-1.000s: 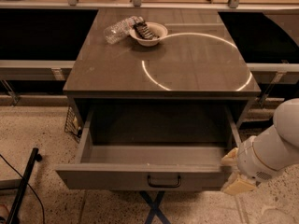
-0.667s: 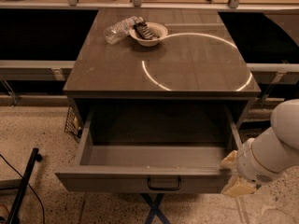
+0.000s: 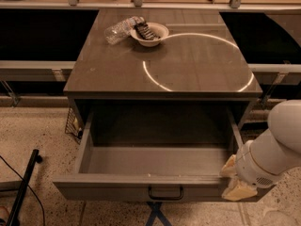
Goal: Open top drawer
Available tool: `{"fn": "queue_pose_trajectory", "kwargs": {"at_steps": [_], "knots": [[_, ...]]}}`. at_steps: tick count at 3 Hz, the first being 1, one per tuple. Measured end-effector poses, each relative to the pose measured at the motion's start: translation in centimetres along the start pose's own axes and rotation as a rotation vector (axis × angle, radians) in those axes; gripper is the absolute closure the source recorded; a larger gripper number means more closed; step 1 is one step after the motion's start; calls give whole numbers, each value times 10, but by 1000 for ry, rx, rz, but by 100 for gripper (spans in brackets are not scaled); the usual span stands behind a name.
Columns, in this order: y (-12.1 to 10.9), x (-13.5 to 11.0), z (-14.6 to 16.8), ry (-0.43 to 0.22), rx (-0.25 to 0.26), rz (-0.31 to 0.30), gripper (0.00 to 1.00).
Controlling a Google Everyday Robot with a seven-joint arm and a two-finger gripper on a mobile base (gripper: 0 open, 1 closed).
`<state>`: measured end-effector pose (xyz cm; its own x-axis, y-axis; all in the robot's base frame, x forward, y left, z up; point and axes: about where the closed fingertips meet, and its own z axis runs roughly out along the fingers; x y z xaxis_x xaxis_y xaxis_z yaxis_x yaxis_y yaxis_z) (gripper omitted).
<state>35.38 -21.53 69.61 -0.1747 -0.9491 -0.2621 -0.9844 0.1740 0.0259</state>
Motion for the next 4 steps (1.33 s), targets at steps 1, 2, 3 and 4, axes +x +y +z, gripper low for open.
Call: {"fn": "queue_pose_trajectory", "kwargs": {"at_steps": [1,2,3,4], "knots": [[-9,2,-3,-7,14,19,56],[-27,5,-12,-30,51,59,54],[-49,21,-48,-62,149,122,49],[-61,33,-74,-77,212,153,32]]}}
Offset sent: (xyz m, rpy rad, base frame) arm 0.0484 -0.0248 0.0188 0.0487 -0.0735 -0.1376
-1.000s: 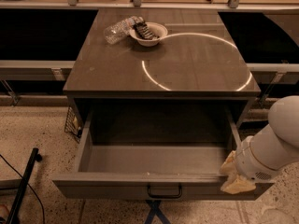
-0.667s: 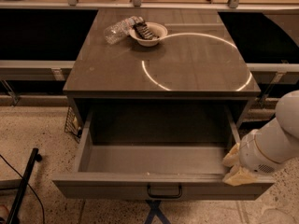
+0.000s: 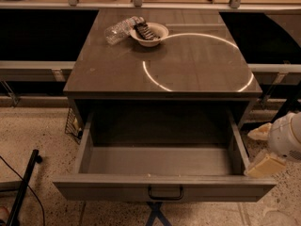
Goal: Open top drawer
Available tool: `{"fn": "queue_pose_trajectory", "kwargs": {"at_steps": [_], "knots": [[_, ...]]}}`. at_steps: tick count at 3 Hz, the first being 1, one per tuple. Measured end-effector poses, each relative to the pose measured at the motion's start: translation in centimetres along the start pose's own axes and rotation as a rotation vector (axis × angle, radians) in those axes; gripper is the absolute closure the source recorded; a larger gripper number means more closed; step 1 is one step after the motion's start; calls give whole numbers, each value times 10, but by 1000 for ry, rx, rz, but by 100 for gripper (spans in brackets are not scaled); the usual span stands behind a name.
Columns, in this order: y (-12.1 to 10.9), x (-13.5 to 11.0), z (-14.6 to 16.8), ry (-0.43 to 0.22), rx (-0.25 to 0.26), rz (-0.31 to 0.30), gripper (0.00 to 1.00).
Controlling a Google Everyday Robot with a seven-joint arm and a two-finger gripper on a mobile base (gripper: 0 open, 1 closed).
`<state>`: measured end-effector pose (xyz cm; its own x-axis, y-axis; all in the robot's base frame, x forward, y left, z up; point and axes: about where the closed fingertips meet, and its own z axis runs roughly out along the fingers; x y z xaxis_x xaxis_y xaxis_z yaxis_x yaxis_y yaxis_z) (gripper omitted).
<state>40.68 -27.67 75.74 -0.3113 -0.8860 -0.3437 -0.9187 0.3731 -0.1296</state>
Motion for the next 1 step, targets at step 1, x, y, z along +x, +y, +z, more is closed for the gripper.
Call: {"fn": "queue_pose_trajectory", "kwargs": {"at_steps": [1], "knots": [[0,-1,-1,1,2,-2,13]]}}
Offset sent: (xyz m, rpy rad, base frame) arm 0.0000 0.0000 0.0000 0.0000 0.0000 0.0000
